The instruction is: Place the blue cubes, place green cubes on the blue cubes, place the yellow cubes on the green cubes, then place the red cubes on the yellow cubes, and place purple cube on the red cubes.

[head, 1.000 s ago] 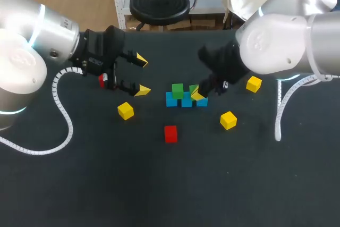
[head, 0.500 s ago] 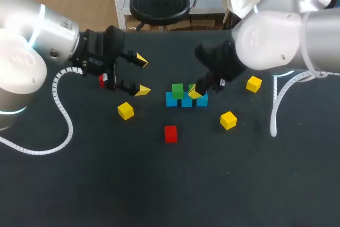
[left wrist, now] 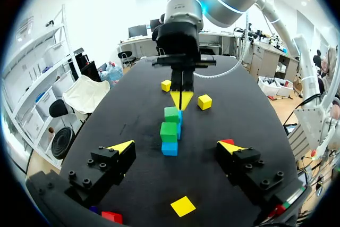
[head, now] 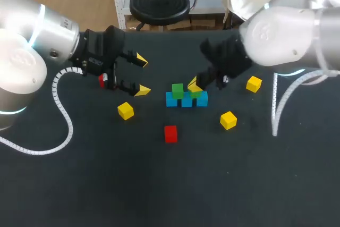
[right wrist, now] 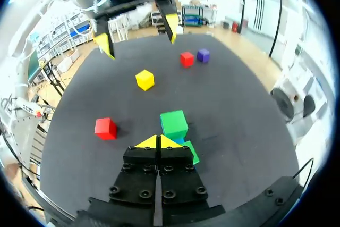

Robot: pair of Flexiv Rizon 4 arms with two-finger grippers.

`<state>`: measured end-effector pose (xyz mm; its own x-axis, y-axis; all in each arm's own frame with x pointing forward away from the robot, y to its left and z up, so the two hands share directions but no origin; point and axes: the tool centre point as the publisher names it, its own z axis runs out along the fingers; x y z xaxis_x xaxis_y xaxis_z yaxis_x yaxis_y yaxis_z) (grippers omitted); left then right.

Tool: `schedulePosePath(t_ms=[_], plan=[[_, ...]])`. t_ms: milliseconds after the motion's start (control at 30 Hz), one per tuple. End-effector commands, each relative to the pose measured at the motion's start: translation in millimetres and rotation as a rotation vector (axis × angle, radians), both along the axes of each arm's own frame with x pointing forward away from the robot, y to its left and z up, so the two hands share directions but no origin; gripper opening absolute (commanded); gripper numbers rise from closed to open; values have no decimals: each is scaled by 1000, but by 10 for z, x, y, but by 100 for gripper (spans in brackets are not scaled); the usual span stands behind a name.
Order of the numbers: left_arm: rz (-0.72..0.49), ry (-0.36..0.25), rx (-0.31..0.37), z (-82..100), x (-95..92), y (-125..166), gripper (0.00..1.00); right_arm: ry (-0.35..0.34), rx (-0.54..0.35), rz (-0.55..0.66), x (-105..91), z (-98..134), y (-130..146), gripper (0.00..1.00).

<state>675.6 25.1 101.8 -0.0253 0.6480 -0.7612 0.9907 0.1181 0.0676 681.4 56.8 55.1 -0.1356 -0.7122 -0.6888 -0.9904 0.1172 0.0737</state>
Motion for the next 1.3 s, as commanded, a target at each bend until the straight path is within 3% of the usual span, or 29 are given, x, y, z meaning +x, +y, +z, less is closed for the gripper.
schedulePosePath(t_ms=[33, 67, 100, 633, 1300], plan=[[-1, -5, -6, -10, -11, 13, 100, -53, 19, -29, -235, 227, -236, 41], [-1, -5, -6, -10, -11, 13, 100, -62, 14, -33, -239, 258, -277, 65], [-1, -5, -6, -10, -11, 13, 100, -64, 14, -29, -237, 282, -314, 100], [-1, -5, -6, -10, -11, 13, 100, 21, 105, 218, -151, 246, -489, 100], [-1, -5, -6, -10, -11, 13, 100, 98, 38, 253, 50, 9, -245, 100]])
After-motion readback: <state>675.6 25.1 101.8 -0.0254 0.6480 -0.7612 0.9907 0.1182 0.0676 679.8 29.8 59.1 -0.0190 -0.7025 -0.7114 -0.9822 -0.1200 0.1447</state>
